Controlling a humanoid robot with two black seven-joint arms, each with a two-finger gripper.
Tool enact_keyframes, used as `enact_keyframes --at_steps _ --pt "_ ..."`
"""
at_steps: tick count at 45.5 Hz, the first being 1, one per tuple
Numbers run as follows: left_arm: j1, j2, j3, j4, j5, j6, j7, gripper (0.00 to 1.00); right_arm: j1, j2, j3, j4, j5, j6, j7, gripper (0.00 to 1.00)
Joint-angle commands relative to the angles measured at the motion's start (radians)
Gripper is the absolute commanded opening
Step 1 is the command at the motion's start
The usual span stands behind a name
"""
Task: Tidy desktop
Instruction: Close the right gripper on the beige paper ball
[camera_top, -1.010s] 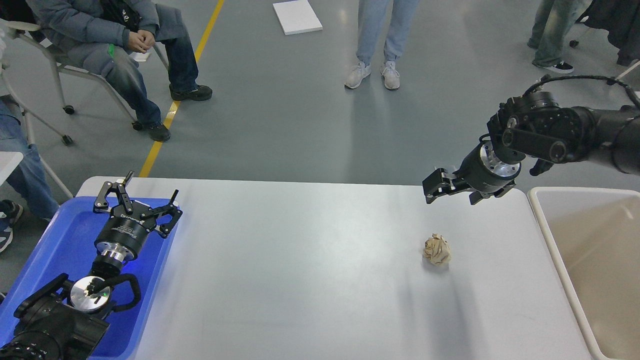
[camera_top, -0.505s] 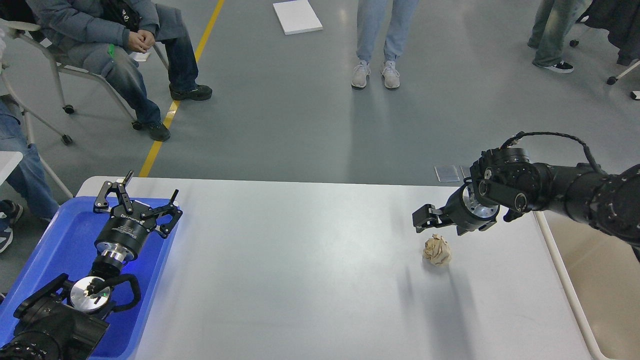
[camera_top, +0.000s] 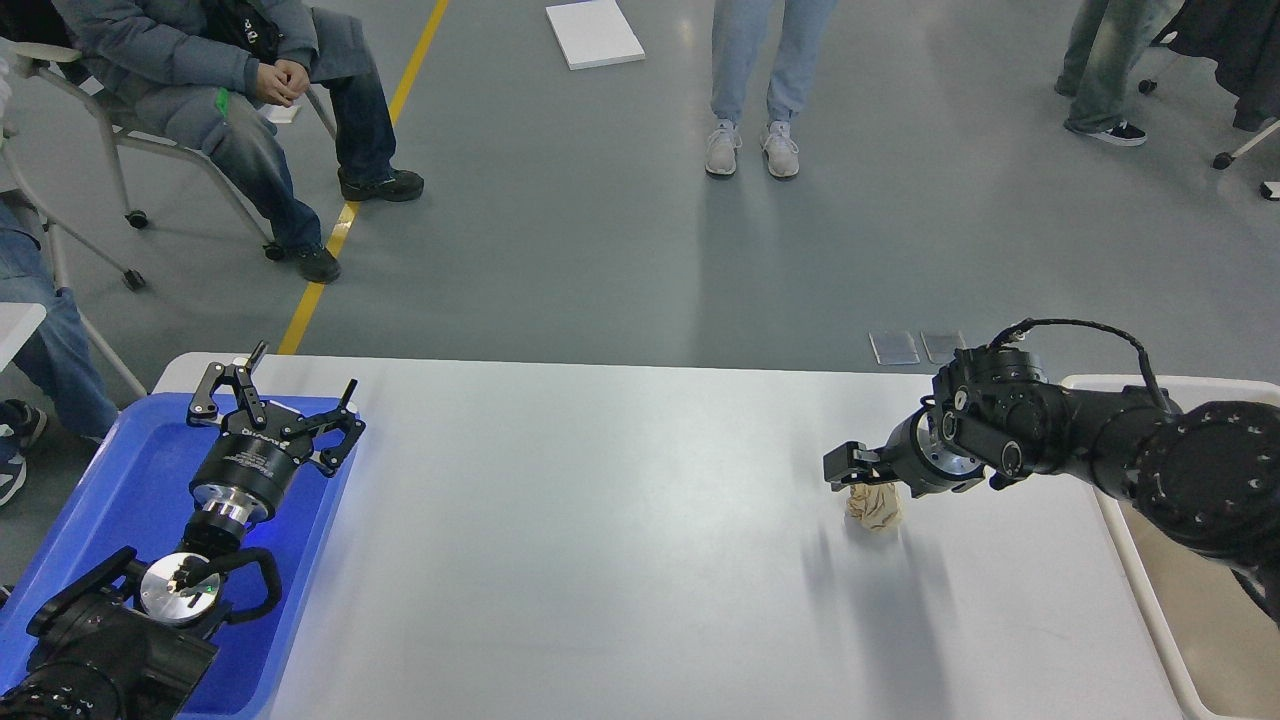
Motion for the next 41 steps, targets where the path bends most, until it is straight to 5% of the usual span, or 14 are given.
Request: enact_keyframes --at_steps 1,34,41 --pt "0.0 0.0 0.0 0.0 0.0 0.0 0.0 1.0 -0.052 0.01 0.004 -0.032 -0.001 -0.007 0.04 1.0" --pt "0.0 0.0 0.0 0.0 0.0 0.0 0.0 1.0 -0.127 0.035 0.004 -0.112 -0.003 -0.079 0.087 0.98" --pt "0.0 0.0 0.0 0.0 0.0 0.0 0.0 1.0 -0.138 0.035 0.001 -0.113 -0.009 -0.085 0.089 0.88"
